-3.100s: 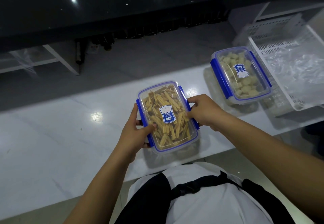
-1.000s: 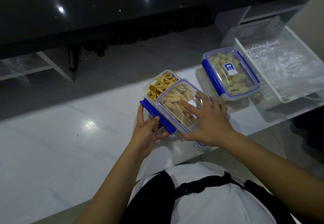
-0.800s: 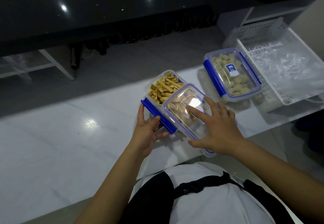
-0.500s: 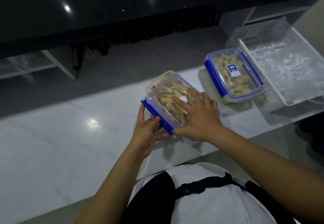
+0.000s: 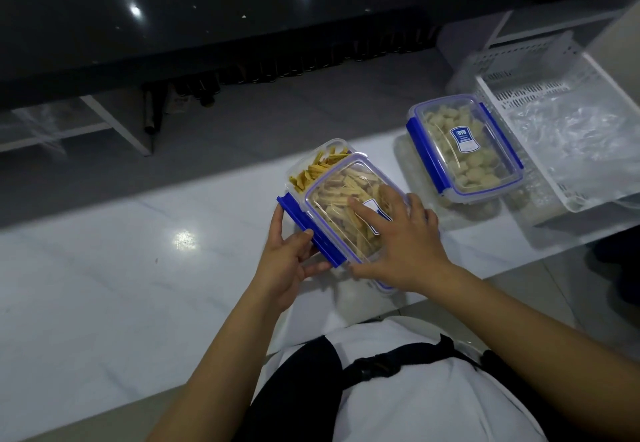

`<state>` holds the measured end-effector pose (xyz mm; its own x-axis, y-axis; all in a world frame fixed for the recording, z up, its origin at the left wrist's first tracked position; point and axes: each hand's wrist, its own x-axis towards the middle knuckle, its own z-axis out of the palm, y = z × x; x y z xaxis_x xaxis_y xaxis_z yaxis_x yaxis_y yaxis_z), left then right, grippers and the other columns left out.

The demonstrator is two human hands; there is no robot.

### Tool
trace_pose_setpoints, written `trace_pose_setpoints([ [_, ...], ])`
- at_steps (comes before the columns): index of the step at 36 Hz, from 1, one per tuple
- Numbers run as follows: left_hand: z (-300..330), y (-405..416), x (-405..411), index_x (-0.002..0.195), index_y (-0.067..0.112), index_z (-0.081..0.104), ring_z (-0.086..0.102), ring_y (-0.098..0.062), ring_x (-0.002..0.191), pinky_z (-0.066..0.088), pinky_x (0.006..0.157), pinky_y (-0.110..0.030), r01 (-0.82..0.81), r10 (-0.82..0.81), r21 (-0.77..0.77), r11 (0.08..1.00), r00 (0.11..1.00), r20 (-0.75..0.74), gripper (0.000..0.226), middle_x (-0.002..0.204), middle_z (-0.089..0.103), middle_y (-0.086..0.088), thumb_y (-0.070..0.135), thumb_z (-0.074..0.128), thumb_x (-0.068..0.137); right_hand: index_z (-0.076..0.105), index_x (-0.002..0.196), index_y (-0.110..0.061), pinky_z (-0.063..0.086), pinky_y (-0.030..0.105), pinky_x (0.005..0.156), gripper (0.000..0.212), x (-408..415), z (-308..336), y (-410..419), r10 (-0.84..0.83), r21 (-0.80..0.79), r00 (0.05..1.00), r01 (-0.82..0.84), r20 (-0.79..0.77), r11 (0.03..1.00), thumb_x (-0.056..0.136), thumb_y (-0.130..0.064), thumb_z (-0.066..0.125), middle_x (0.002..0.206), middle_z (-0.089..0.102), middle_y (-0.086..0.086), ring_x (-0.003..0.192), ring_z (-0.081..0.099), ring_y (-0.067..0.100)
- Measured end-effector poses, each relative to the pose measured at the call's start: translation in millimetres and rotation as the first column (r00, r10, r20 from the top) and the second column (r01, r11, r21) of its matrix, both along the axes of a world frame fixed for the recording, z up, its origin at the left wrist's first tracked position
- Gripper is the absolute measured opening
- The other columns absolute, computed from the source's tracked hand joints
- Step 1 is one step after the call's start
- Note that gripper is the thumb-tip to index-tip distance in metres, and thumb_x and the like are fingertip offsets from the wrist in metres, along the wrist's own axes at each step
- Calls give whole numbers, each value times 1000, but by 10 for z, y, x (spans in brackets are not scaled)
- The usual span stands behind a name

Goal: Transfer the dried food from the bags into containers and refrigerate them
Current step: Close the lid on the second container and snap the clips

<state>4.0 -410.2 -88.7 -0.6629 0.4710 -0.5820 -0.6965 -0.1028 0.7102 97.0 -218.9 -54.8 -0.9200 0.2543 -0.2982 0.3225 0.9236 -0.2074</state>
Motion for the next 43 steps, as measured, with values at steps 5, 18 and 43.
trace_pose_setpoints([
  [5,0,-4,13,145,52,34,71,-35,108,61,75,-52,5,-5,21,1000,1000,7,71,123,71,-5,15,66,94,8,151,-52,16,61,116,105,-137,73,-54,-41,-36,997,38,-62,999,64,-84,58,163,0,-2,148,3,39],
  [18,30,-3,-20,145,53,34,71,-33,108,60,80,-51,41,-41,21,999,999,-31,65,120,73,-5,12,58,101,0,149,-55,13,63,113,100,-587,-42,-152,19,88,999,-17,-29,996,64,-91,38,166,-2,0,146,2,46],
  [43,10,-41,-47,145,52,36,74,-29,100,61,69,-45,25,-28,-59,998,999,-46,63,104,77,5,11,54,102,8,154,-45,15,63,112,103,-403,-31,-77,-15,-23,999,13,-52,1000,66,-98,13,167,-2,-9,148,10,39],
])
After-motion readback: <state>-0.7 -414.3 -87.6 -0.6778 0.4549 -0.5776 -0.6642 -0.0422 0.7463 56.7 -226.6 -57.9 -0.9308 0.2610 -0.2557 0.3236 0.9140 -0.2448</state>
